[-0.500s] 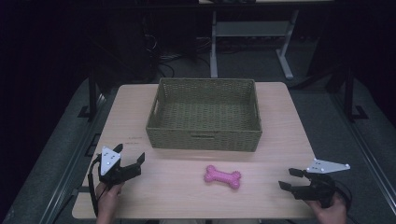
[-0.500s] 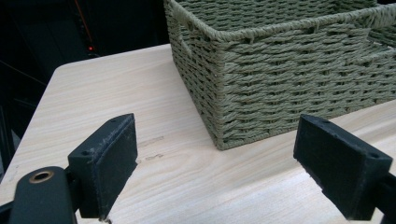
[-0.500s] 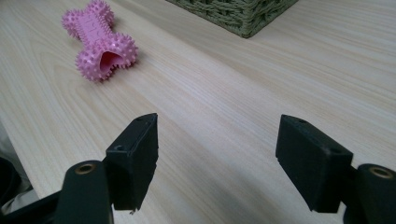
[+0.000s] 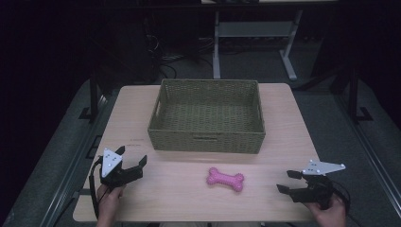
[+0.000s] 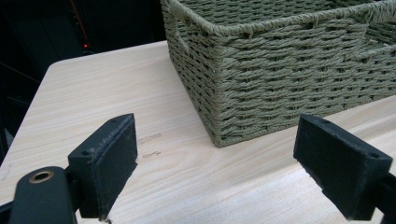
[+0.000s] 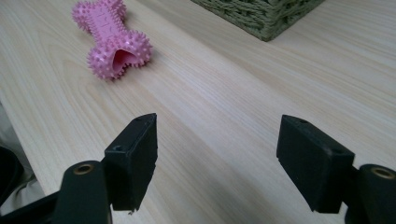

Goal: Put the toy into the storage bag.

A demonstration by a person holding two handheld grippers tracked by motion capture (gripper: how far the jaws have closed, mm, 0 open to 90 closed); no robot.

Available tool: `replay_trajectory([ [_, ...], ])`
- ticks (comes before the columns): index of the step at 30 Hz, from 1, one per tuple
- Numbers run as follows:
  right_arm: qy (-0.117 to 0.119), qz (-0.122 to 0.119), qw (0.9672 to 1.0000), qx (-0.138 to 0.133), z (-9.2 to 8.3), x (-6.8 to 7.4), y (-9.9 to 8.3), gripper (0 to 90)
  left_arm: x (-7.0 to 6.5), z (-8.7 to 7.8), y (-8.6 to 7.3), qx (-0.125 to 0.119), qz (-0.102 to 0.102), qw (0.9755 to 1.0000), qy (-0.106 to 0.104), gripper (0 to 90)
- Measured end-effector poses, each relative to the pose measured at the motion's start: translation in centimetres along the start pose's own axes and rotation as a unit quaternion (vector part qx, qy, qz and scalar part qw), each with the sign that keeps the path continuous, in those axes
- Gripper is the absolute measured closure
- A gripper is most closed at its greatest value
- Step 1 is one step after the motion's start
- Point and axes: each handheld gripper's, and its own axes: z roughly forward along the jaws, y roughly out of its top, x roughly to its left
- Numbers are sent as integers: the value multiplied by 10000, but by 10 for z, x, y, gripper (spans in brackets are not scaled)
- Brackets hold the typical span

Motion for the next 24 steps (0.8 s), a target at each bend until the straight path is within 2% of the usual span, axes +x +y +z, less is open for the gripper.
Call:
replay_trajectory([
  [5, -35, -131, 9999, 100, 0, 4, 7, 286, 1, -2, 0, -47, -23, 10000, 44, 130],
  [11, 100, -209, 9997, 113, -2, 7, 14, 286, 0, -2, 0, -61, -23, 10000, 48, 130],
  [24, 269, -646, 9967, 409, 5, 18, 42, 286, 1, -3, 0, -77, -41, 10000, 40, 130],
])
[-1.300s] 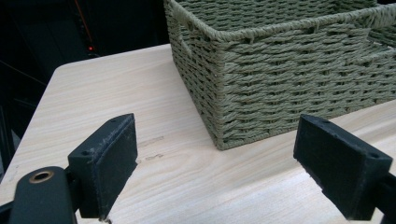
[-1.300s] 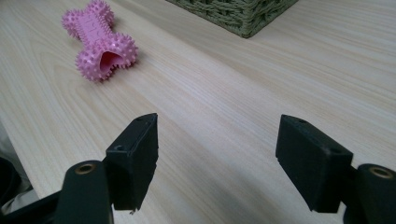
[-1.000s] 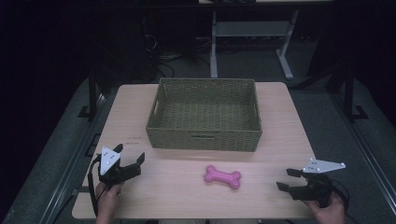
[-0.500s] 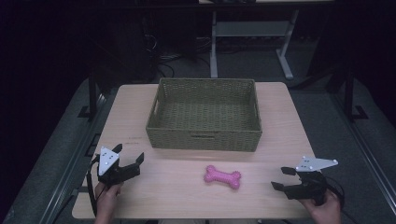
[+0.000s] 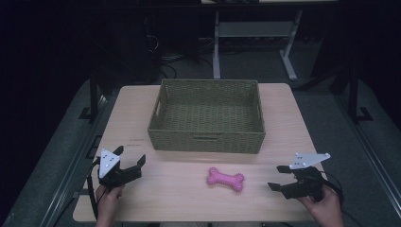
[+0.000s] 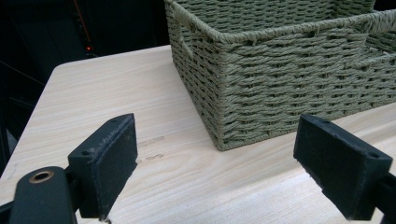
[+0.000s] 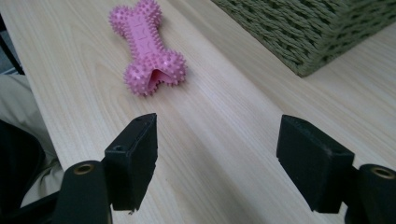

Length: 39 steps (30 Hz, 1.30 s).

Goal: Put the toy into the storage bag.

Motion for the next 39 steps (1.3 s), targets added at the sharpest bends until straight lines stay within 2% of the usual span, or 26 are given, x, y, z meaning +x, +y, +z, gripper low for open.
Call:
replay_trajectory([
  [3, 30, -52, 10000, 66, 1, 1, 5, 286, 0, 0, 0, 0, -21, 10000, -6, 130],
  [9, 240, -231, 9990, 286, 9, 8, 21, 286, 0, -2, 1, -86, -2, 10000, 24, 130],
  [20, 381, -510, 9963, 576, 22, 15, 43, 284, 0, -1, 0, -48, -22, 10000, 6, 130],
  [39, 628, -978, 9901, 785, 36, 27, 74, 275, 1, 0, 0, -33, -5, 10000, -2, 130],
])
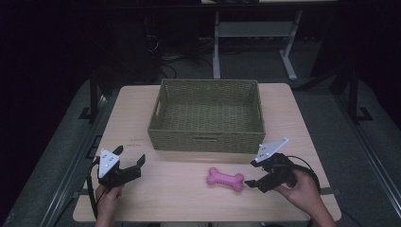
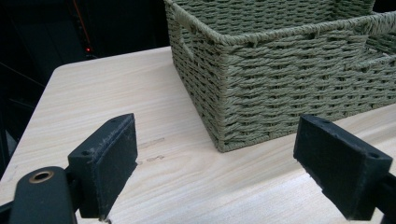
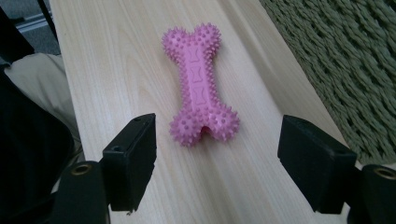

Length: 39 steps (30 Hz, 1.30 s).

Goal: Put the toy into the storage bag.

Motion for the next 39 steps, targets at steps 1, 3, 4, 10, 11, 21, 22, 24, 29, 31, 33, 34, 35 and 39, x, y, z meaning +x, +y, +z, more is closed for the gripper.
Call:
replay_trajectory([
  [1, 0, 0, 10000, 0, 0, 0, 0, 275, 0, 0, 0, 0, 0, 10000, 0, 130],
  [3, 15, -103, 9999, 10, 2, 1, 6, 276, 1, 0, 0, 4, -19, 10000, -19, 130],
  [4, 26, -110, 9999, 8, 2, 1, 8, 275, 1, 0, 0, 2, -24, 10000, -20, 130],
  [10, 121, -259, 9996, 79, 10, 3, 18, 275, 1, -1, 0, -7, -11, 10000, -16, 130],
  [11, 137, -259, 9995, 109, 11, 3, 19, 275, 1, -1, 0, 1, -14, 10000, -16, 130],
  [21, 276, -425, 9984, 240, 29, 7, 30, 276, 1, -1, 0, -21, -37, 10000, -19, 130],
  [22, 289, -454, 9982, 259, 31, 7, 31, 276, 1, -1, 0, -24, -50, 10000, -27, 130],
  [24, 322, -464, 9980, 295, 34, 7, 33, 276, 1, -1, 0, -21, -32, 10000, -17, 130],
  [29, 363, -489, 9974, 391, 43, 7, 37, 282, 1, -2, 0, -31, -25, 10000, -15, 130],
  [31, 380, -516, 9970, 440, 47, 7, 39, 295, 1, -2, 0, -35, -53, 10000, -20, 130],
  [33, 387, -530, 9967, 484, 51, 7, 40, 297, 2, -1, 0, -31, -43, 10000, -18, 130],
  [34, 392, -540, 9964, 521, 53, 7, 41, 300, 2, -2, 0, -33, -43, 10000, -14, 130],
  [35, 393, -557, 9962, 540, 55, 7, 42, 310, 2, -2, 0, -43, -57, 10000, -11, 130],
  [39, 367, -613, 9954, 643, 63, 7, 45, 325, 2, -2, 0, -37, -64, 10000, -3, 130],
])
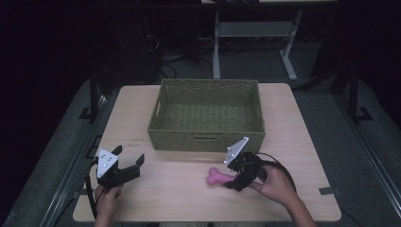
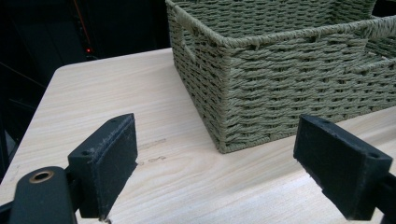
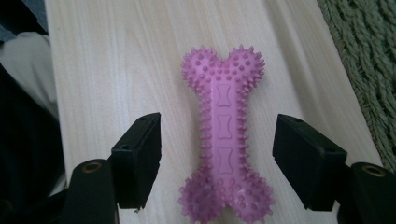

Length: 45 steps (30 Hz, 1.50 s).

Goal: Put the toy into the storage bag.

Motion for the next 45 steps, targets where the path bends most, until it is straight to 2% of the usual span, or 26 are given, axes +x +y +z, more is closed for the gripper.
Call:
replay_trajectory([
  [6, 7, -34, 9999, 161, 9, -2, 3, 390, -1, 0, 0, -10, -1, 10000, -15, 130],
  [13, -27, -63, 9990, 447, 19, -2, 5, 420, 0, 0, 0, 7, -1, 10000, -7, 130],
  [24, -33, -126, 9977, 661, 34, -2, 6, 471, 1, -1, 0, -7, -12, 10000, 0, 130],
  [29, -113, -164, 9972, 722, 36, -1, 6, 500, 2, 0, 0, -21, -61, 10000, -40, 130],
  [32, -172, -259, 9966, 765, 37, -1, 7, 561, 2, -1, 1, -35, -93, 9999, -59, 130],
  [40, -56, -255, 9956, 896, 35, -3, 11, 574, 4, -2, 0, -46, -136, 9999, -40, 130],
  [45, 38, -232, 9964, 819, 30, -4, 12, 573, 3, -1, 1, -67, -98, 9999, -33, 130],
])
